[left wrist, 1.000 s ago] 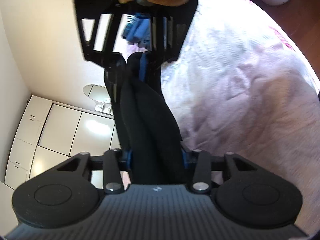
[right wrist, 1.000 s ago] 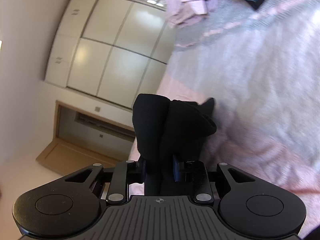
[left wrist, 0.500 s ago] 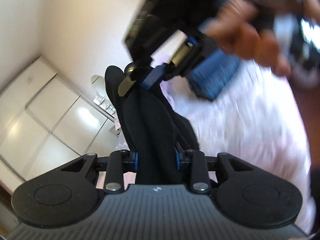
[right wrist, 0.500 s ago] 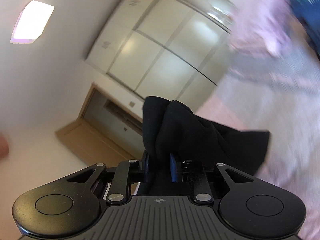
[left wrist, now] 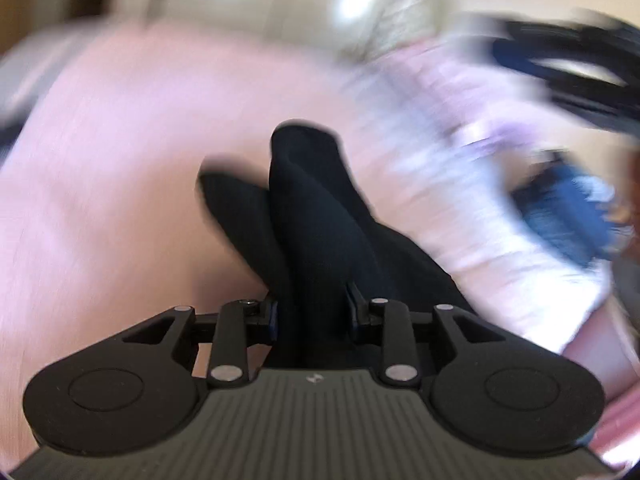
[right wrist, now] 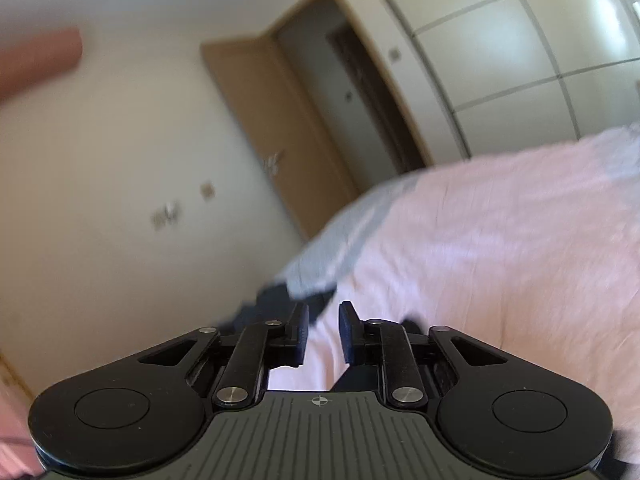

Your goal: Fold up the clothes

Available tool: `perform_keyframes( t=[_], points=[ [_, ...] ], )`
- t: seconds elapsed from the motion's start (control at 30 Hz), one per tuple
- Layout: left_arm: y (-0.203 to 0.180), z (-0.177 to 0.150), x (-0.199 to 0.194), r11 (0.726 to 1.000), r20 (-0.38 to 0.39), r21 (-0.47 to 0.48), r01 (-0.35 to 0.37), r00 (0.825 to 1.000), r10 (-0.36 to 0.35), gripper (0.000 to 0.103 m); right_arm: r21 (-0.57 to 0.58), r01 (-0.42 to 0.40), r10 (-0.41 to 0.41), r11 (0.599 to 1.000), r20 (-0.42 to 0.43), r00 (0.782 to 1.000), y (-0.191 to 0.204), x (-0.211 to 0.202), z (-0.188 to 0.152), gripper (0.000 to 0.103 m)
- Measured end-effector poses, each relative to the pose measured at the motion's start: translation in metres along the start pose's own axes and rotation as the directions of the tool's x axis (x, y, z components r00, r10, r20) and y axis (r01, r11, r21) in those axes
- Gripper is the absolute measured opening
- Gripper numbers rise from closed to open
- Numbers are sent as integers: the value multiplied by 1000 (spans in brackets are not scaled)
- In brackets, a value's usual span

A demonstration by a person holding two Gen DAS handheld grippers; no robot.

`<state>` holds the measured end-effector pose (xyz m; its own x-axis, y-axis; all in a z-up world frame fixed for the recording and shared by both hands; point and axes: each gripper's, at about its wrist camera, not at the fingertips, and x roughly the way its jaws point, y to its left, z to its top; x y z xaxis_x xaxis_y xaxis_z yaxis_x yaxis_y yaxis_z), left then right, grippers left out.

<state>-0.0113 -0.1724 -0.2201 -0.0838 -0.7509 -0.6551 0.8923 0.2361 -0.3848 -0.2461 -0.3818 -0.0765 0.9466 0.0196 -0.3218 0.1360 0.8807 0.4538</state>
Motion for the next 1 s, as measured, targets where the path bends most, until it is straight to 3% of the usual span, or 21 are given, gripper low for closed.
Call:
perform_keyframes(
  t=[0.03, 0.1, 0.2, 0.3, 0.4, 0.47, 0.6, 0.7, 0.8, 0.9, 0.97, 1.0],
  points=[
    [27, -10, 11, 998, -39, -63, -10, 999, 8, 27, -18, 1, -2, 1000, -38, 999, -4, 9, -16, 40],
    [44, -14, 10, 994, -35, -102, 43, 998, -47, 29, -70, 49, -56, 996, -106, 993, -16, 11, -53, 46],
    [57, -14, 6, 985, -14, -125, 122, 992, -125, 30, -126, 159, -181, 979, -190, 965, -40, 1, -109, 46],
    [61, -17, 3, 983, -20, -120, 142, 989, -145, 34, -55, 182, -190, 982, -257, 948, -72, -19, -166, 46],
    [64, -11, -9, 984, -4, -98, 148, 989, -149, 36, -2, 272, -264, 962, -260, 929, -99, -50, -205, 46],
    [66, 2, -20, 991, 29, -63, 121, 992, -119, 39, 146, 289, -256, 946, -211, 943, -113, -66, -201, 46],
    [59, 31, -31, 996, 64, -30, 80, 995, -78, 56, 123, 281, -265, 952, -132, 955, -107, -69, -180, 47],
    [50, 53, -4, 998, 36, 0, 71, 997, -71, 59, 120, 262, -250, 958, -109, 962, -109, -43, -168, 52],
    [52, 63, 43, 998, -48, -2, 64, 997, -64, 60, 95, 280, -268, 955, -118, 956, -118, -16, -160, 65],
    [57, 68, 85, 999, -122, -2, 55, 991, -55, 57, 117, 307, -287, 945, -159, 945, -141, 0, -154, 68],
    [62, 67, 91, 996, -112, -14, 85, 990, -86, 15, 157, 309, -278, 938, -196, 940, -160, 8, -154, 68],
    [65, 66, 89, 994, -96, -35, 106, 989, -108, 13, 181, 303, -264, 936, -214, 941, -168, 13, -154, 67]
  ],
)
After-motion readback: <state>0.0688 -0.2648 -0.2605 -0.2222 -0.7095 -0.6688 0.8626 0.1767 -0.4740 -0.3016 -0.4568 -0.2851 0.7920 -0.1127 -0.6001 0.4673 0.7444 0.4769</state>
